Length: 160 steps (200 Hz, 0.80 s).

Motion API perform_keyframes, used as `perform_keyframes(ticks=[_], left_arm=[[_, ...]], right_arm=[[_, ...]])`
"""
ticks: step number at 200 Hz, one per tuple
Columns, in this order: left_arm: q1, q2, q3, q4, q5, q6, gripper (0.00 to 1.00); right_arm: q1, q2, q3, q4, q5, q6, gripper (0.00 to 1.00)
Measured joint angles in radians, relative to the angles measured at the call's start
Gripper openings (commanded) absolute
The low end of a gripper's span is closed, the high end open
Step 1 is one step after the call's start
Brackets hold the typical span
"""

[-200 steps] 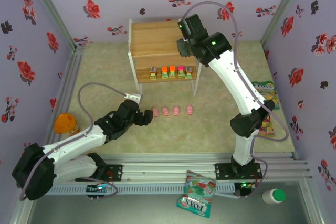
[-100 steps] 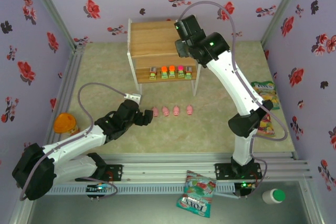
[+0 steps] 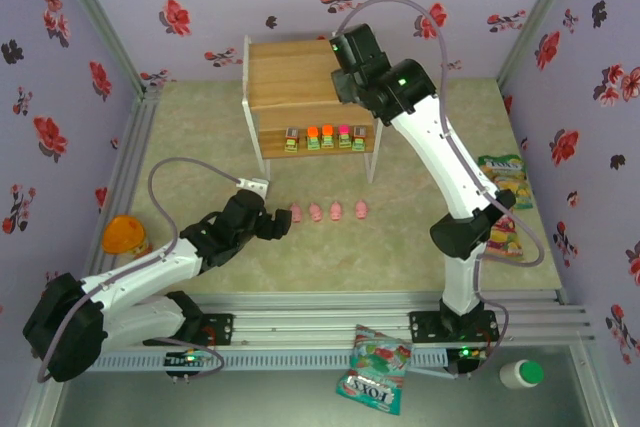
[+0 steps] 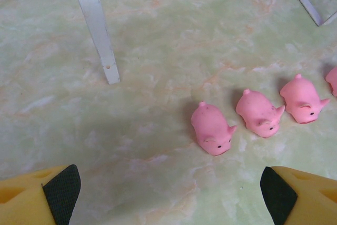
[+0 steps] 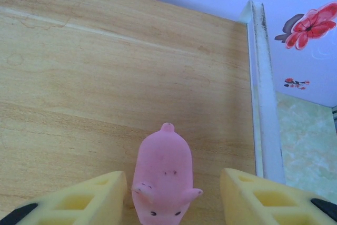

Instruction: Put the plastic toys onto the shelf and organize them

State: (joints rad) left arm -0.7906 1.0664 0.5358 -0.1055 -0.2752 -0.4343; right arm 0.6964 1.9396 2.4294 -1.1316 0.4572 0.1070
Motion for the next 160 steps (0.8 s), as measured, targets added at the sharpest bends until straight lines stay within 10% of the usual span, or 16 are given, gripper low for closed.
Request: perform_keyframes(ticks=[160], left_arm=[[0.000,0.000,0.000,0.000,0.000,0.000,0.93]], right_arm=[[0.016,0.032,0.001,0.000,0.070,-0.030,0.41]])
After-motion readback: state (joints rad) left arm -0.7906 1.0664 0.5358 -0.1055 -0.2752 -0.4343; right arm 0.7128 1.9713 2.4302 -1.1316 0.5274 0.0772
